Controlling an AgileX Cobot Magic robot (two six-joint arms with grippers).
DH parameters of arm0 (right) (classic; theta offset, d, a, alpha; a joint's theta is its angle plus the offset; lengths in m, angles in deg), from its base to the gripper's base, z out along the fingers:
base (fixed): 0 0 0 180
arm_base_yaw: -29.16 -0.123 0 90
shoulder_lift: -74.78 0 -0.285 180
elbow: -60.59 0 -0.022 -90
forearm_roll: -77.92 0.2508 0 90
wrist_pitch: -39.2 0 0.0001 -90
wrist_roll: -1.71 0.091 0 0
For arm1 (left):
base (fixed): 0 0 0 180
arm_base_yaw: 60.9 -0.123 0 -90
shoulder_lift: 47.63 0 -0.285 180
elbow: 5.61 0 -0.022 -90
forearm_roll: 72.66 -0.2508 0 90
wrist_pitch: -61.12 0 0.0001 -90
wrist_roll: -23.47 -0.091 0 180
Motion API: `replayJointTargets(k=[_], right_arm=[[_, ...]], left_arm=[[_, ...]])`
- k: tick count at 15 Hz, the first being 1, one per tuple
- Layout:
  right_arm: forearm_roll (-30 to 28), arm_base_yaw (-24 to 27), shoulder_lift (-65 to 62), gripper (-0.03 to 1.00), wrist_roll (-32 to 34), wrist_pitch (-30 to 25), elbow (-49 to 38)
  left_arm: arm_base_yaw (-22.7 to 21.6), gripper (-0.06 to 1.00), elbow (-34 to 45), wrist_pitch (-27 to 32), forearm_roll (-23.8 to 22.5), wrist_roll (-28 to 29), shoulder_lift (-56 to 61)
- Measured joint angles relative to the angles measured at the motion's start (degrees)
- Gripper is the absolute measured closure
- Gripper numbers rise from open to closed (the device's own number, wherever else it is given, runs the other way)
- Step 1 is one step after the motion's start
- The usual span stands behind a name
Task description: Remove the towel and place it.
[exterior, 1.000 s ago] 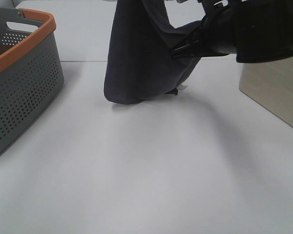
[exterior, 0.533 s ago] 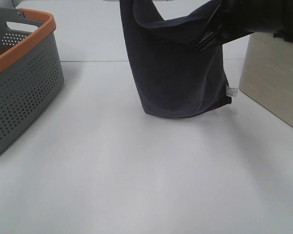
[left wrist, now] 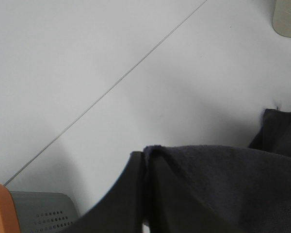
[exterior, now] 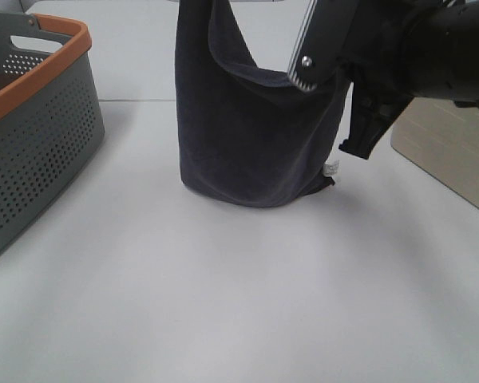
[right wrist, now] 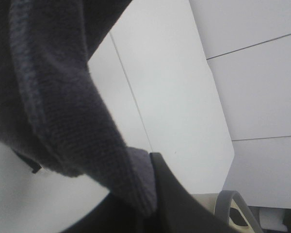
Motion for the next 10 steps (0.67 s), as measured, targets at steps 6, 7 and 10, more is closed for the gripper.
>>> replayJointTargets(k=[6, 7, 10], right_arm=[[-0.06, 0.0, -0.17, 0.97, -0.69, -11.12, -7.05], [-0.06, 0.0, -0.17, 0.97, 1.95, -13.92, -7.79], [-0.11, 0.0, -0.17, 0.97, 13.18, -22.98, -8.25]], left_arm=[[0.0, 0.94, 0.0, 0.23, 2.58, 2.69, 0.0], [0.0, 0.94, 0.0, 0.34, 2.64, 2.86, 0.0], [0.0, 0.94, 0.0, 1.09, 2.75, 3.09, 0.0]])
